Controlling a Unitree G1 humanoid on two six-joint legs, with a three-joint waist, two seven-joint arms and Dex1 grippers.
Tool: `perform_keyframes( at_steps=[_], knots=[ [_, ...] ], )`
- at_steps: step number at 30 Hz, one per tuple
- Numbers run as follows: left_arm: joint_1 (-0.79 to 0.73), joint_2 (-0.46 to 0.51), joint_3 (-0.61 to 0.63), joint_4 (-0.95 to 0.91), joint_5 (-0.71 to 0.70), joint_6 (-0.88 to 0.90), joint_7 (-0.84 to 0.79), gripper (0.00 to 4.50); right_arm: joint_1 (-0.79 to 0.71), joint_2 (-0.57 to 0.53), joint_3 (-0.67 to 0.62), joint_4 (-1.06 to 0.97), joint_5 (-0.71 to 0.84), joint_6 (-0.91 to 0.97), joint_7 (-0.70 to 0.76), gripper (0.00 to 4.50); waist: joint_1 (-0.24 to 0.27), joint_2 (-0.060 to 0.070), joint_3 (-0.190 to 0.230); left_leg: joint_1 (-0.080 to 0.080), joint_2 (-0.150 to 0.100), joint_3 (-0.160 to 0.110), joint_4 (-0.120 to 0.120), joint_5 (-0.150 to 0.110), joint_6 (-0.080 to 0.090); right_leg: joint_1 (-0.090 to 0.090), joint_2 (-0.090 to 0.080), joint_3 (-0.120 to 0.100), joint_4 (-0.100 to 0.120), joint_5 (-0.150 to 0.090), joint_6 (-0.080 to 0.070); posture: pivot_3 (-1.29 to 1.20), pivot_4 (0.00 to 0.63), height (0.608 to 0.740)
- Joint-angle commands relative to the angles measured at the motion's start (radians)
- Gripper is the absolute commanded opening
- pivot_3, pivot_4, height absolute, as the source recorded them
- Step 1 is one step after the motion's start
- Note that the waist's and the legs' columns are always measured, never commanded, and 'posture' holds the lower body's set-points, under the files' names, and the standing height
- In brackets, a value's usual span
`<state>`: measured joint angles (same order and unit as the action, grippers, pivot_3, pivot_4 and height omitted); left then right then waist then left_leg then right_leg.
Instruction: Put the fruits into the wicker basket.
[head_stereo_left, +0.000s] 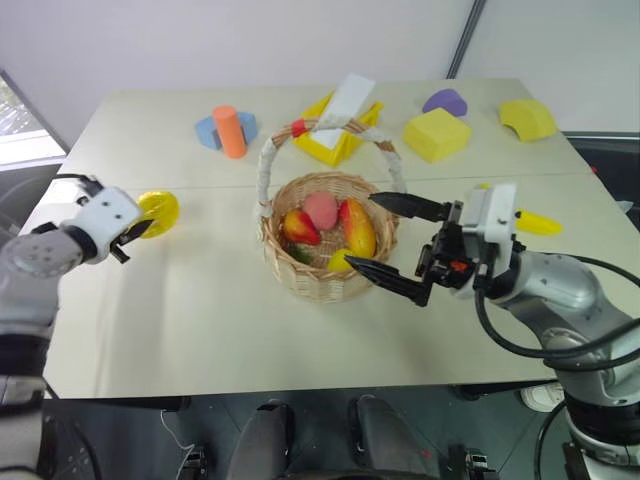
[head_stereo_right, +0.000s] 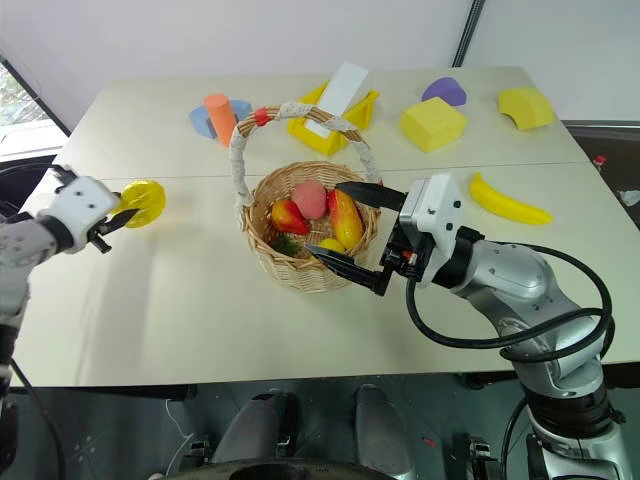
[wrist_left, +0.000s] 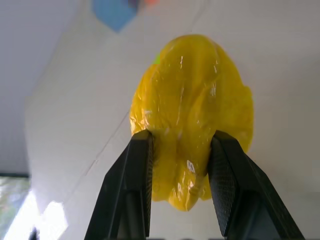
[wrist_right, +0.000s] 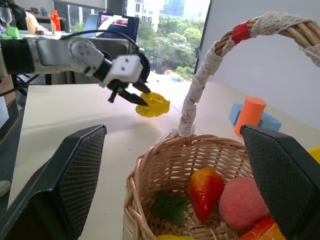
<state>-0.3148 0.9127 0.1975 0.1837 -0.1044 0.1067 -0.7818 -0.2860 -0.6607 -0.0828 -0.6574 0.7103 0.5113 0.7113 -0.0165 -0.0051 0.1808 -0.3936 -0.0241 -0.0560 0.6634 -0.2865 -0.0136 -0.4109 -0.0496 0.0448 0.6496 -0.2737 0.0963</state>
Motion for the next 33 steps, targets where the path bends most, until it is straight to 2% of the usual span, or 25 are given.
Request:
perform_keyframes(
  at_steps=[1, 3, 6, 8, 11, 12, 15, 18, 22, 26, 28, 29, 33],
  knots=[
    [0.064, 0.015, 0.184, -0.285, -0.286, 0.204, -0.095, 1.14, -0.020, -0.032, -0.058, 0.025, -0.004, -0.029, 0.027, 4.50, 0.004, 0.000, 0.000, 0.000, 0.000, 0.000, 0.000, 0.000, 0.000, 0.000, 0.000, 0.000, 0.000, 0.000, 0.000, 0.00, 0.150, 0.740],
    [0.136, 0.040, 0.255, -0.454, -0.471, 0.369, -0.161, 1.14, -0.034, -0.057, -0.089, 0.073, -0.010, -0.037, 0.051, 4.50, 0.002, 0.000, 0.000, 0.000, 0.000, 0.000, 0.000, 0.000, 0.000, 0.001, -0.001, 0.000, 0.000, 0.000, 0.000, 0.00, 0.150, 0.740],
    [0.155, 0.060, 0.277, -0.618, -0.649, 0.526, -0.160, 1.14, -0.047, -0.086, -0.117, 0.127, -0.017, -0.049, 0.080, 4.50, 0.006, 0.000, 0.000, 0.001, 0.000, 0.000, 0.000, 0.000, 0.000, 0.002, -0.001, 0.000, -0.001, 0.000, 0.000, 0.00, 0.150, 0.740],
    [0.113, 0.054, 0.241, -0.687, -0.712, 0.578, -0.123, 1.14, -0.043, -0.100, -0.133, 0.154, -0.023, -0.055, 0.096, 4.50, 0.006, 0.000, 0.000, 0.002, 0.000, -0.001, 0.000, 0.000, 0.000, 0.003, -0.001, -0.001, -0.001, 0.000, 0.000, 0.00, 0.150, 0.740],
    [0.006, -0.023, 0.145, -0.750, -0.795, 0.640, -0.016, 1.14, -0.030, -0.111, -0.144, 0.176, -0.043, -0.072, 0.106, 4.50, 0.005, 0.000, 0.000, 0.002, 0.000, -0.001, 0.000, 0.000, 0.000, 0.003, 0.000, -0.001, -0.001, 0.000, 0.000, 0.00, 0.150, 0.740],
    [-0.028, -0.056, 0.110, -0.764, -0.804, 0.650, 0.021, 1.14, -0.027, -0.110, -0.147, 0.179, -0.048, -0.076, 0.105, 4.50, 0.006, 0.000, 0.000, 0.002, 0.000, -0.001, 0.000, 0.000, 0.000, 0.003, 0.000, -0.001, -0.001, 0.000, 0.000, 0.00, 0.150, 0.740],
    [-0.130, -0.186, -0.064, -0.756, -0.688, 0.633, 0.135, 1.14, -0.017, -0.104, -0.163, 0.164, -0.048, -0.073, 0.084, 4.50, 0.006, 0.000, 0.000, 0.002, -0.001, -0.001, 0.001, 0.000, 0.000, 0.003, 0.001, -0.001, -0.001, 0.000, 0.000, 0.00, 0.150, 0.740],
    [-0.160, -0.237, -0.167, -0.726, -0.602, 0.622, 0.162, 1.14, 0.002, -0.102, -0.175, 0.144, -0.047, -0.067, 0.066, 4.50, 0.000, 0.000, 0.000, 0.002, -0.001, 0.000, 0.001, 0.000, 0.000, 0.003, 0.003, 0.000, 0.000, 0.000, 0.000, 0.00, 0.150, 0.740],
    [-0.187, -0.296, -0.243, -0.678, -0.533, 0.597, 0.174, 1.14, 0.039, -0.103, -0.208, 0.139, -0.048, -0.061, 0.041, 4.50, 0.003, 0.000, 0.000, 0.003, 0.000, 0.000, 0.001, 0.000, 0.000, 0.002, 0.005, 0.001, 0.001, 0.000, 0.000, 0.00, 0.150, 0.740],
    [-0.199, -0.347, -0.245, -0.635, -0.503, 0.581, 0.186, 3.01, 0.080, -0.114, -0.229, 0.173, -0.072, -0.042, 0.014, 4.50, 0.005, 0.000, 0.000, 0.003, 0.000, 0.000, 0.002, 0.000, 0.000, 0.003, 0.004, 0.001, 0.000, 0.000, 0.000, 0.00, 0.150, 0.740],
    [-0.197, -0.350, -0.254, -0.650, -0.500, 0.575, 0.164, 4.14, 0.095, -0.141, -0.218, 0.241, -0.159, -0.047, -0.013, 4.50, 0.004, 0.000, 0.000, 0.003, 0.000, 0.000, 0.002, 0.000, 0.000, 0.003, 0.004, 0.001, 0.000, 0.000, 0.000, 0.00, 0.150, 0.740],
    [-0.192, -0.352, -0.257, -0.661, -0.504, 0.569, 0.151, 4.46, 0.093, -0.159, -0.202, 0.294, -0.230, -0.059, -0.044, 4.50, 0.004, 0.000, 0.000, 0.003, 0.000, 0.000, 0.002, 0.000, 0.000, 0.003, 0.004, 0.001, 0.000, 0.000, 0.000, 0.00, 0.150, 0.740],
    [-0.157, -0.379, -0.245, -0.696, -0.551, 0.549, 0.110, 4.46, 0.036, -0.213, -0.125, 0.543, -0.463, -0.097, -0.157, 4.50, 0.005, 0.000, 0.000, 0.003, -0.001, 0.001, 0.002, 0.001, -0.001, 0.003, 0.004, 0.001, 0.000, 0.000, 0.000, 0.00, 0.150, 0.740]
  ],
)
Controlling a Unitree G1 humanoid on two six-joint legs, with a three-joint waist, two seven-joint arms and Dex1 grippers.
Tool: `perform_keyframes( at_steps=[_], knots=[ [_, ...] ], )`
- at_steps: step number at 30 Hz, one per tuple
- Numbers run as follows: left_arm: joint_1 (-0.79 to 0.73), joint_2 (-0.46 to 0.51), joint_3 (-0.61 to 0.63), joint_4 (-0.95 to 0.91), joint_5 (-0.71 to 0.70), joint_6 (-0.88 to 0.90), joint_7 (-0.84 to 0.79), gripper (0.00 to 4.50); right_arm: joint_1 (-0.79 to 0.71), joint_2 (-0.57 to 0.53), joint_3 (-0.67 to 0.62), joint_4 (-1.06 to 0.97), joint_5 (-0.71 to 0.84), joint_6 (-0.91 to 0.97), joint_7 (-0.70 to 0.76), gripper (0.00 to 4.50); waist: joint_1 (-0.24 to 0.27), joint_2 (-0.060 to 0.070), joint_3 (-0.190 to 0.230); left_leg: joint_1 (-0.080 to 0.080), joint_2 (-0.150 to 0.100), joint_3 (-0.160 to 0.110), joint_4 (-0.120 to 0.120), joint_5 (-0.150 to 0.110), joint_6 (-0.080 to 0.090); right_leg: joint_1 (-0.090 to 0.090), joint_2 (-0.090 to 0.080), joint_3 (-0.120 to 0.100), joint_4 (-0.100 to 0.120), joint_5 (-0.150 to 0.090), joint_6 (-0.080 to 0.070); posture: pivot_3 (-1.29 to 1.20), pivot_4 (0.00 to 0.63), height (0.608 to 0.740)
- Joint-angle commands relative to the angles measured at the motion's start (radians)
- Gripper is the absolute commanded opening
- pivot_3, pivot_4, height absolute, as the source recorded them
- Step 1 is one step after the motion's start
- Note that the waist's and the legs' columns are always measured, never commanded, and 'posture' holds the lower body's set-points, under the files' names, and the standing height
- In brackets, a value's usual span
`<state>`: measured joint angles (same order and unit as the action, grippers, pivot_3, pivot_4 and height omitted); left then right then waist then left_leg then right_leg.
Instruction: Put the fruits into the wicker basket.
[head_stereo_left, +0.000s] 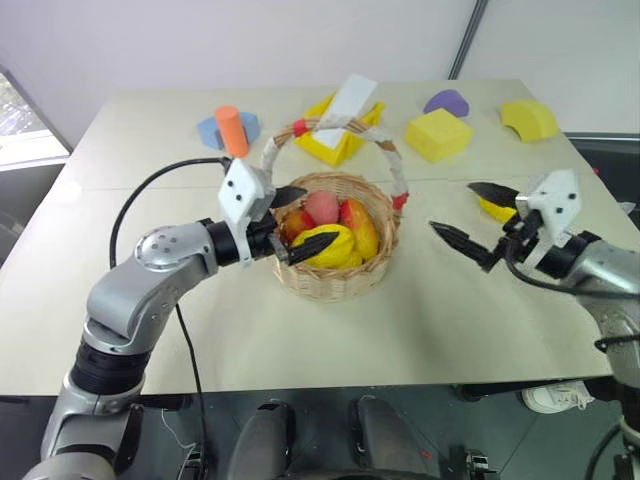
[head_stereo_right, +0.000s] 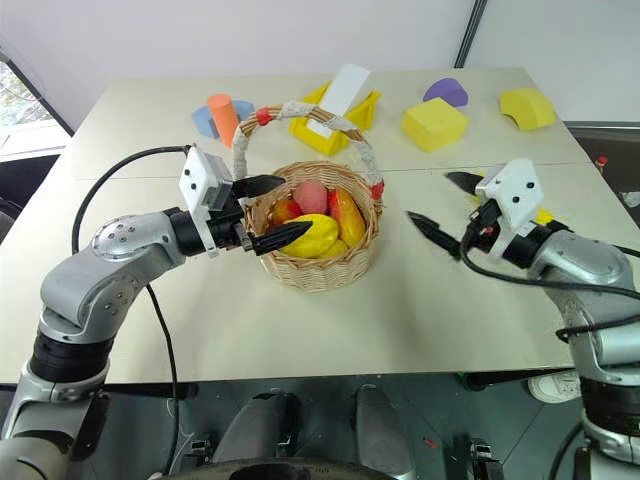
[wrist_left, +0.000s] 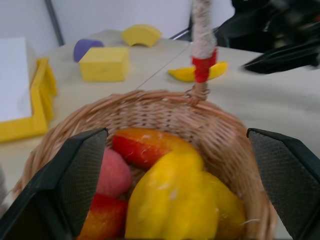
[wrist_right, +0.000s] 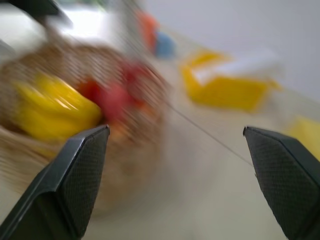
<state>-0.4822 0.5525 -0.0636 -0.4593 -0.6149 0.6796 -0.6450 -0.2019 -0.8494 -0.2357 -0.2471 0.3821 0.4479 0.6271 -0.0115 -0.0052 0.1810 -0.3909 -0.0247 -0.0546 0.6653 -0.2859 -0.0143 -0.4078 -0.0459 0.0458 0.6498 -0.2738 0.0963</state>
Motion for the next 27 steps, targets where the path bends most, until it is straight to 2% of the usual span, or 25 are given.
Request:
perform_keyframes(
  at_steps=[1, 4, 12, 19, 22, 26, 27],
  knots=[
    [0.019, -0.027, 0.021, -0.062, -0.069, -0.007, -0.031, 4.46, -0.080, -0.029, 0.051, 0.215, -0.183, -0.047, -0.099, 4.50, -0.004, 0.000, 0.000, 0.000, 0.000, 0.000, 0.000, 0.000, 0.000, 0.000, 0.000, 0.000, 0.000, 0.000, 0.000, 0.00, 0.150, 0.740],
    [0.048, -0.036, 0.009, -0.093, -0.118, 0.021, -0.059, 4.46, -0.170, -0.033, 0.116, 0.426, -0.286, -0.095, -0.122, 4.50, -0.007, 0.001, 0.000, 0.001, 0.001, 0.002, 0.000, 0.000, 0.000, 0.000, 0.001, 0.001, 0.000, 0.000, 0.000, 0.00, 0.150, 0.740],
    [0.069, -0.052, -0.039, -0.100, -0.077, 0.012, -0.042, 4.46, -0.449, -0.001, 0.231, 0.945, -0.449, -0.300, -0.154, 4.50, -0.008, 0.001, 0.000, 0.001, 0.000, 0.004, 0.000, 0.000, 0.000, -0.001, 0.002, 0.002, 0.001, 0.000, 0.000, 0.00, 0.150, 0.740],
    [0.075, -0.047, -0.028, -0.104, -0.074, 0.006, -0.046, 4.46, -0.563, 0.023, 0.266, 1.176, -0.494, -0.409, -0.121, 4.50, -0.007, 0.001, 0.000, 0.001, 0.000, 0.004, 0.000, 0.000, 0.000, -0.001, 0.002, 0.002, 0.001, 0.000, 0.000, 0.00, 0.150, 0.740],
    [0.076, -0.049, -0.029, -0.103, -0.068, -0.001, -0.045, 4.50, -0.579, 0.029, 0.265, 1.218, -0.499, -0.437, -0.114, 3.60, -0.007, 0.001, 0.000, 0.001, 0.000, 0.004, 0.000, 0.000, 0.000, 0.000, 0.002, 0.002, 0.001, 0.000, 0.000, 0.00, 0.150, 0.740],
    [0.073, -0.052, -0.026, -0.094, -0.064, -0.015, -0.048, 4.50, -0.571, 0.029, 0.262, 1.207, -0.510, -0.465, -0.122, 1.53, -0.009, 0.001, 0.000, 0.001, 0.000, 0.004, 0.000, 0.000, 0.000, 0.000, 0.002, 0.003, 0.001, 0.000, 0.000, 0.00, 0.150, 0.740],
    [0.073, -0.052, -0.024, -0.090, -0.062, -0.020, -0.049, 4.50, -0.567, 0.026, 0.258, 1.196, -0.510, -0.468, -0.121, 1.53, -0.010, 0.001, 0.000, 0.001, 0.001, 0.003, 0.000, 0.000, 0.000, 0.000, 0.002, 0.003, 0.001, 0.000, 0.000, 0.00, 0.150, 0.740]
  ],
)
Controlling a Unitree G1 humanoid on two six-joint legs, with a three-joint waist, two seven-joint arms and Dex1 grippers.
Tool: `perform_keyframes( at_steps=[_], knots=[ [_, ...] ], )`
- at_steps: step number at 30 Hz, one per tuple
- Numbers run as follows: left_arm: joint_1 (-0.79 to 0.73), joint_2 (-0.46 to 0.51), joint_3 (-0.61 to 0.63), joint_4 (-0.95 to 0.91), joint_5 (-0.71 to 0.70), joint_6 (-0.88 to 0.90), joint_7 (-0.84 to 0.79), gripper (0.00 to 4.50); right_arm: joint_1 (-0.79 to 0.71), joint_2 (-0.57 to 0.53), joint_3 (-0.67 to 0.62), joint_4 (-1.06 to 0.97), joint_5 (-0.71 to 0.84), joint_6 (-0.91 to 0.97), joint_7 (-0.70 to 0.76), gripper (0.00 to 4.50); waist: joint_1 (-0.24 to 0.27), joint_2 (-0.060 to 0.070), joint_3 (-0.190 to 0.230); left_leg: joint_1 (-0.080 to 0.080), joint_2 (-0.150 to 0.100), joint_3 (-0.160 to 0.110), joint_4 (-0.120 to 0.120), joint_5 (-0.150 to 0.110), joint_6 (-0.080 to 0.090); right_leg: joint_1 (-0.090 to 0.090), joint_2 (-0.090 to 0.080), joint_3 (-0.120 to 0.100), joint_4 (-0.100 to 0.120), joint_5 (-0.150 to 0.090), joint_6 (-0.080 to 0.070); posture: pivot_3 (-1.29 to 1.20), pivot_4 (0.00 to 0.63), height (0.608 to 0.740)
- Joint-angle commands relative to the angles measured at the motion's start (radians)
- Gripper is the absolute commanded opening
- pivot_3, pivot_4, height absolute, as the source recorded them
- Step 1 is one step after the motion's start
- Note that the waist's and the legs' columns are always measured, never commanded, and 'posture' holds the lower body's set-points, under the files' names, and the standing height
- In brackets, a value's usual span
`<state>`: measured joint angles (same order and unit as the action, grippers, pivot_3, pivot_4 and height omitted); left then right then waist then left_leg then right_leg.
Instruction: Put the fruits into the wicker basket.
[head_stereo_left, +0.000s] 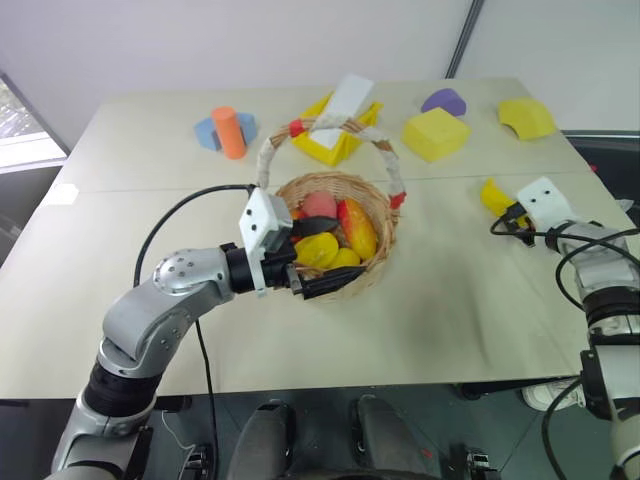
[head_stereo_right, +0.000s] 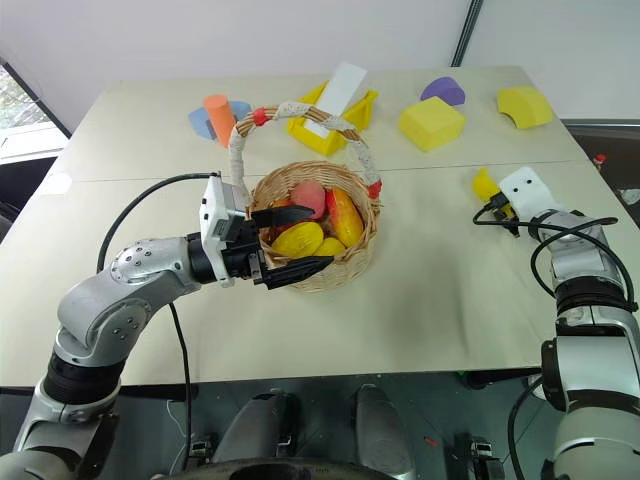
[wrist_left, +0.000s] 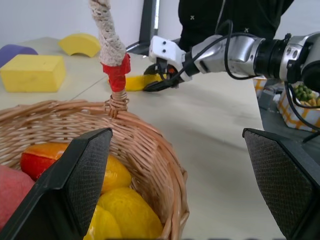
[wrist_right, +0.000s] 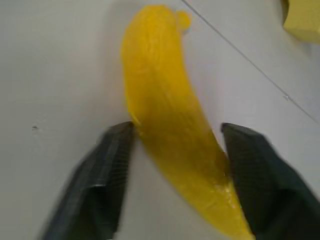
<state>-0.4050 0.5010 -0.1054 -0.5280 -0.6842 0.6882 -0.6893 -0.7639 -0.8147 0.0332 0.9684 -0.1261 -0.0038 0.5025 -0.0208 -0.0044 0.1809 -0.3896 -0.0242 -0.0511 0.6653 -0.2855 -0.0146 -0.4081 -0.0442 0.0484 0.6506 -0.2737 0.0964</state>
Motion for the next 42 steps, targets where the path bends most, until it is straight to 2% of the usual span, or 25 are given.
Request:
perform_keyframes(
  at_steps=[1, 3, 8, 13, 18, 20, 24, 28, 31, 35, 40, 42],
  knots=[
    [-0.003, 0.000, 0.022, -0.017, 0.012, -0.039, -0.007, 4.50, 0.006, -0.017, -0.013, -0.047, -0.002, -0.026, 0.010, 1.53, 0.000, 0.000, 0.000, 0.000, 0.000, 0.000, 0.000, 0.000, 0.000, 0.000, 0.000, 0.000, 0.000, 0.000, 0.000, 0.00, 0.150, 0.740],
    [0.002, 0.000, 0.030, -0.012, 0.017, -0.056, -0.011, 4.50, 0.028, -0.031, -0.018, -0.097, -0.003, -0.040, 0.021, 1.53, 0.000, 0.000, 0.000, 0.000, 0.000, 0.000, 0.000, 0.000, 0.000, 0.000, 0.000, 0.000, 0.000, 0.000, 0.000, 0.00, 0.150, 0.740],
    [0.056, 0.020, 0.123, 0.023, 0.036, -0.136, -0.017, 4.50, 0.296, -0.133, -0.133, -0.623, 0.112, 0.030, 0.168, 1.53, 0.007, 0.002, 0.000, -0.001, 0.000, -0.001, 0.000, 0.000, 0.000, -0.001, 0.000, 0.000, 0.000, 0.000, 0.000, 0.00, 0.150, 0.740],
    [0.145, 0.100, 0.222, 0.072, 0.035, -0.177, -0.078, 4.50, 0.644, -0.201, -0.378, -1.226, 0.374, 0.343, 0.353, 1.53, 0.010, 0.002, 0.000, -0.001, 0.000, -0.003, -0.001, 0.000, 0.001, 0.000, -0.001, 0.000, 0.000, 0.000, 0.000, 0.00, 0.150, 0.740],
    [0.158, 0.149, 0.265, 0.140, 0.051, -0.214, -0.133, 4.50, 0.849, -0.228, -0.575, -1.525, 0.572, 0.548, 0.499, 1.53, 0.011, 0.002, 0.000, 0.002, 0.001, -0.003, 0.001, -0.001, 0.001, 0.005, -0.001, -0.001, -0.001, 0.000, 0.000, 0.00, 0.150, 0.740],
    [0.151, 0.159, 0.270, 0.164, 0.053, -0.228, -0.151, 4.50, 0.874, -0.233, -0.598, -1.622, 0.651, 0.605, 0.520, 1.53, 0.009, 0.002, 0.000, 0.003, 0.001, -0.004, 0.001, -0.001, 0.001, 0.006, -0.001, -0.002, -0.001, 0.000, 0.000, 0.00, 0.150, 0.740],
    [0.133, 0.161, 0.268, 0.189, 0.055, -0.256, -0.181, 4.50, 0.733, -0.218, -0.477, -1.730, 0.769, 0.691, 0.425, 1.53, 0.001, 0.001, 0.000, 0.003, 0.002, -0.003, 0.001, -0.001, 0.001, 0.005, 0.000, -0.002, -0.001, 0.000, 0.000, 0.00, 0.150, 0.740],
    [0.150, 0.158, 0.266, 0.175, 0.054, -0.265, -0.198, 4.50, 0.480, -0.148, -0.257, -1.736, 0.803, 0.792, 0.288, 1.53, 0.002, 0.001, 0.000, 0.002, 0.002, -0.003, 0.001, -0.001, 0.001, 0.004, 0.000, -0.002, -0.001, 0.000, 0.000, 0.00, 0.150, 0.740],
    [0.175, 0.156, 0.276, 0.151, 0.043, -0.259, -0.196, 4.50, 0.322, -0.110, -0.065, -1.695, 0.717, 0.882, 0.203, 1.53, 0.007, 0.001, 0.000, 0.000, 0.002, -0.003, 0.000, 0.000, 0.001, 0.001, -0.001, -0.002, -0.001, 0.000, 0.000, 0.00, 0.150, 0.740],
    [0.205, 0.151, 0.286, 0.128, 0.046, -0.255, -0.177, 4.50, 0.186, -0.027, 0.104, -1.647, 0.633, 0.904, 0.143, 1.53, 0.010, 0.001, 0.000, -0.003, 0.001, -0.004, 0.000, -0.001, 0.001, -0.001, -0.003, -0.003, -0.002, 0.000, 0.000, 0.00, 0.150, 0.740],
    [0.226, 0.138, 0.286, 0.091, 0.042, -0.246, -0.149, 4.50, 0.088, 0.066, 0.166, -1.562, 0.583, 0.960, 0.090, 1.53, 0.008, 0.001, 0.000, -0.003, 0.001, -0.004, 0.000, -0.001, 0.000, -0.001, -0.003, -0.003, -0.002, 0.000, 0.000, 0.00, 0.150, 0.740],
    [0.231, 0.133, 0.283, 0.079, 0.039, -0.241, -0.140, 4.50, 0.080, 0.084, 0.161, -1.559, 0.587, 0.968, 0.092, 2.12, 0.008, 0.001, 0.000, -0.003, 0.001, -0.004, 0.000, -0.001, 0.000, -0.001, -0.003, -0.003, -0.002, 0.000, 0.000, 0.00, 0.150, 0.740]
  ],
)
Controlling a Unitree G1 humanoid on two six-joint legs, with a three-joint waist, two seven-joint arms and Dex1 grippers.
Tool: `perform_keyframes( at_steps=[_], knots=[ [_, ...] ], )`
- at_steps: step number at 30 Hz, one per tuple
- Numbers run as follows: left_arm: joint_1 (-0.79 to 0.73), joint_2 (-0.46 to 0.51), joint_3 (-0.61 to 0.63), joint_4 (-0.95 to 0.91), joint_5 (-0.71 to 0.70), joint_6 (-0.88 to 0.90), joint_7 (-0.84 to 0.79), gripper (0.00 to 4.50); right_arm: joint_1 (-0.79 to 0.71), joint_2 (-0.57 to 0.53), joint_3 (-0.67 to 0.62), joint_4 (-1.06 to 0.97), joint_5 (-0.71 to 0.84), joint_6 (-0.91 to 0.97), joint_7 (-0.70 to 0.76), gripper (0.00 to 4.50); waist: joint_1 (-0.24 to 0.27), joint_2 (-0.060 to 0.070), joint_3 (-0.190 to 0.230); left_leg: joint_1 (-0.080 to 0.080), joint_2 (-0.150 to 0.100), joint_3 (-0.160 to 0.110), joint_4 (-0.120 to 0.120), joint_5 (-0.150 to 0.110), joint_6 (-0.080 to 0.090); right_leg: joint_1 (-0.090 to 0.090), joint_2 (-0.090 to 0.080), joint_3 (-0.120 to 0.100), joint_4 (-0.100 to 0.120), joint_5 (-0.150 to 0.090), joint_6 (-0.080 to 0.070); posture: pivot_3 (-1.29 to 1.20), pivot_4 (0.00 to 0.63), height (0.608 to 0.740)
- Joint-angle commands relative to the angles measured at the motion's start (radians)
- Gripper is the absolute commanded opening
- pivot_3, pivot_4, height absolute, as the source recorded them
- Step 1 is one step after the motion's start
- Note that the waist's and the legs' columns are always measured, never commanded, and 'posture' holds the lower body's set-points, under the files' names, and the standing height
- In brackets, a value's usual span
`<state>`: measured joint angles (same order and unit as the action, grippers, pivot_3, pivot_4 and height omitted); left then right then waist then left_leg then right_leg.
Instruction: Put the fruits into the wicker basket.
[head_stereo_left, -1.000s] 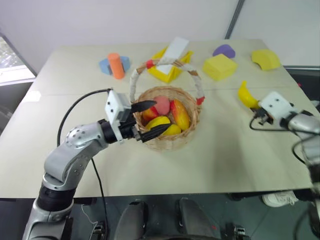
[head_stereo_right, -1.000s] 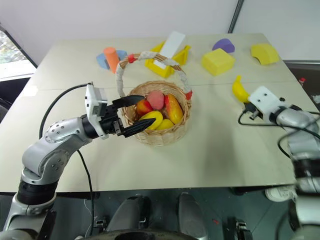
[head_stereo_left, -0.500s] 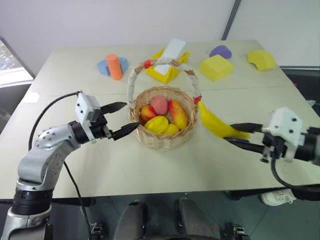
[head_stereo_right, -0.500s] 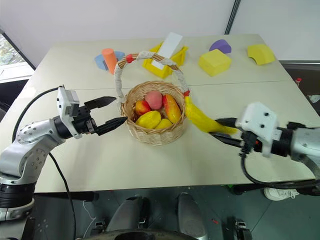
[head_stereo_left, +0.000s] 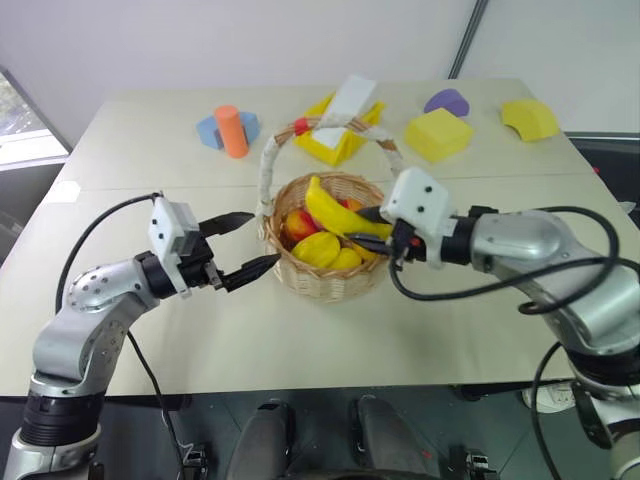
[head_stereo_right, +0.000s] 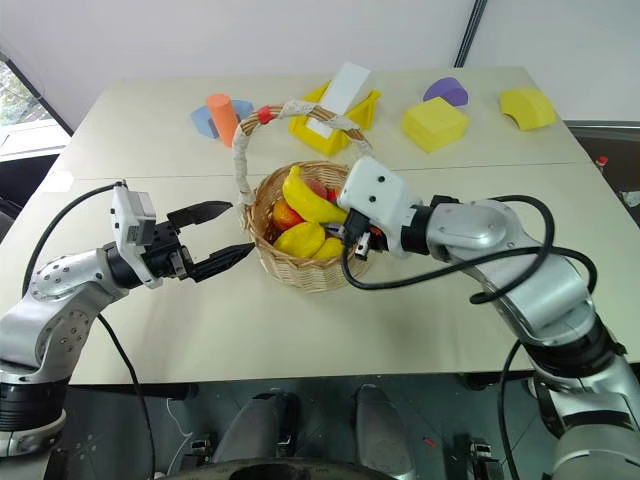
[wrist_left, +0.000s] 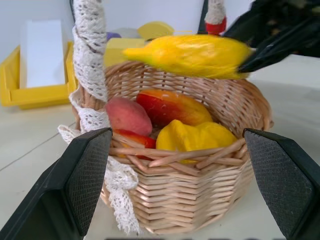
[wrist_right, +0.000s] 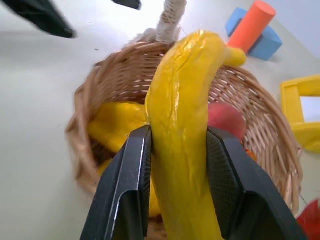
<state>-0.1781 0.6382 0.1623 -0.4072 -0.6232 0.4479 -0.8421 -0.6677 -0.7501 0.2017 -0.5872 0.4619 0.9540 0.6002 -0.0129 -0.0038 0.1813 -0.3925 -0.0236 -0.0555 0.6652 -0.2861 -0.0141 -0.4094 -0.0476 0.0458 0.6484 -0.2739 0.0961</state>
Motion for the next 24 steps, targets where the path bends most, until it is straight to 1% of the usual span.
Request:
perform_keyframes(
  at_steps=[1, 2, 4, 6, 7, 10, 12, 14, 16, 18, 20, 21, 24],
  knots=[
    [0.006, -0.007, 0.014, -0.046, -0.021, 0.000, 0.016, 4.50, -0.017, 0.027, -0.012, -0.007, 0.000, 0.012, -0.006, 2.47, 0.000, 0.000, 0.000, 0.000, 0.000, 0.000, 0.000, 0.000, 0.000, 0.000, 0.000, 0.000, 0.000, 0.000, 0.000, 0.00, 0.150, 0.740],
    [0.006, -0.009, 0.012, -0.048, -0.020, 0.001, 0.018, 4.50, -0.017, 0.032, -0.016, -0.015, -0.001, 0.011, -0.007, 3.10, 0.000, 0.000, 0.000, 0.000, 0.000, 0.000, 0.000, 0.000, 0.000, 0.000, 0.000, 0.000, 0.000, 0.000, 0.000, 0.00, 0.150, 0.740],
    [0.002, -0.015, 0.008, -0.051, -0.021, 0.004, 0.022, 4.50, 0.004, 0.028, -0.046, -0.066, 0.013, -0.007, 0.008, 3.94, 0.001, 0.000, 0.000, 0.000, 0.000, 0.000, 0.000, 0.000, 0.000, 0.000, 0.000, 0.000, 0.000, 0.000, 0.000, 0.00, 0.150, 0.740],
    [-0.003, -0.020, 0.003, -0.051, -0.023, 0.005, 0.025, 4.50, 0.041, 0.010, -0.087, -0.121, 0.033, -0.052, 0.043, 3.94, 0.003, 0.000, 0.000, 0.000, 0.000, 0.000, 0.000, 0.000, 0.000, 0.000, 0.000, 0.000, 0.000, 0.000, 0.000, 0.00, 0.150, 0.740],
    [-0.005, -0.021, 0.000, -0.051, -0.022, 0.005, 0.025, 4.50, 0.064, 0.002, -0.127, -0.144, 0.066, -0.045, 0.059, 3.94, 0.003, 0.000, 0.000, 0.000, 0.000, 0.000, 0.000, 0.000, 0.000, 0.000, 0.000, 0.000, 0.000, 0.000, 0.000, 0.00, 0.150, 0.740],
    [-0.014, -0.027, -0.002, -0.047, -0.027, 0.005, 0.024, 4.50, 0.169, -0.025, -0.306, -0.179, 0.194, 0.008, 0.099, 3.94, 0.005, 0.000, 0.000, 0.000, 0.000, 0.000, -0.001, 0.000, 0.001, 0.000, 0.000, -0.001, -0.001, 0.000, 0.000, 0.00, 0.150, 0.740],
    [-0.020, -0.031, -0.002, -0.041, -0.031, 0.006, 0.020, 4.50, 0.272, -0.050, -0.432, -0.179, 0.261, 0.026, 0.128, 3.94, 0.005, 0.000, 0.000, 0.000, -0.001, -0.001, -0.001, 0.000, 0.001, 0.001, -0.001, -0.001, -0.001, 0.000, 0.000, 0.00, 0.150, 0.740],
    [-0.024, -0.034, -0.005, -0.035, -0.035, 0.005, 0.015, 4.50, 0.342, -0.053, -0.500, -0.162, 0.281, 0.021, 0.120, 3.94, 0.004, 0.000, 0.000, 0.000, -0.001, -0.001, 0.000, -0.001, 0.001, 0.002, -0.001, -0.001, -0.001, 0.000, 0.000, 0.00, 0.150, 0.740],
    [-0.031, -0.039, -0.011, -0.028, -0.038, 0.003, 0.014, 4.50, 0.371, -0.030, -0.510, -0.110, 0.263, 0.007, 0.075, 3.94, -0.004, 0.000, 0.000, 0.001, 0.000, 0.000, 0.000, -0.001, 0.001, 0.002, 0.000, 0.000, -0.001, 0.000, 0.000, 0.00, 0.150, 0.740],
    [-0.044, -0.050, -0.016, -0.018, -0.044, 0.003, 0.016, 4.50, 0.373, 0.007, -0.459, -0.041, 0.183, -0.049, 0.012, 3.94, -0.008, 0.000, 0.000, 0.002, 0.001, 0.001, -0.001, -0.001, 0.001, 0.002, 0.001, 0.000, 0.000, 0.000, 0.000, 0.00, 0.150, 0.740],
    [-0.057, -0.061, -0.018, -0.010, -0.050, 0.004, 0.018, 4.50, 0.343, 0.077, -0.411, 0.036, 0.128, -0.100, -0.052, 3.94, -0.008, 0.000, 0.000, 0.004, 0.001, 0.001, -0.001, 0.000, 0.001, 0.002, 0.002, 0.000, 0.001, 0.000, 0.000, 0.00, 0.150, 0.740],
    [-0.061, -0.067, -0.020, -0.009, -0.054, 0.006, 0.021, 4.50, 0.317, 0.133, -0.389, 0.079, 0.113, -0.134, -0.079, 3.94, -0.008, 0.000, 0.000, 0.004, 0.001, 0.001, 0.000, 0.000, 0.000, 0.003, 0.003, 0.000, 0.001, 0.000, 0.000, 0.00, 0.150, 0.740],
    [-0.059, -0.077, -0.029, -0.017, -0.053, 0.007, 0.028, 4.50, 0.267, 0.250, -0.353, 0.171, 0.076, -0.210, -0.130, 3.94, -0.006, 0.000, 0.000, 0.003, 0.001, 0.001, 0.000, 0.000, 0.000, 0.001, 0.003, 0.001, 0.002, 0.000, 0.000, 0.00, 0.150, 0.740]
  ],
)
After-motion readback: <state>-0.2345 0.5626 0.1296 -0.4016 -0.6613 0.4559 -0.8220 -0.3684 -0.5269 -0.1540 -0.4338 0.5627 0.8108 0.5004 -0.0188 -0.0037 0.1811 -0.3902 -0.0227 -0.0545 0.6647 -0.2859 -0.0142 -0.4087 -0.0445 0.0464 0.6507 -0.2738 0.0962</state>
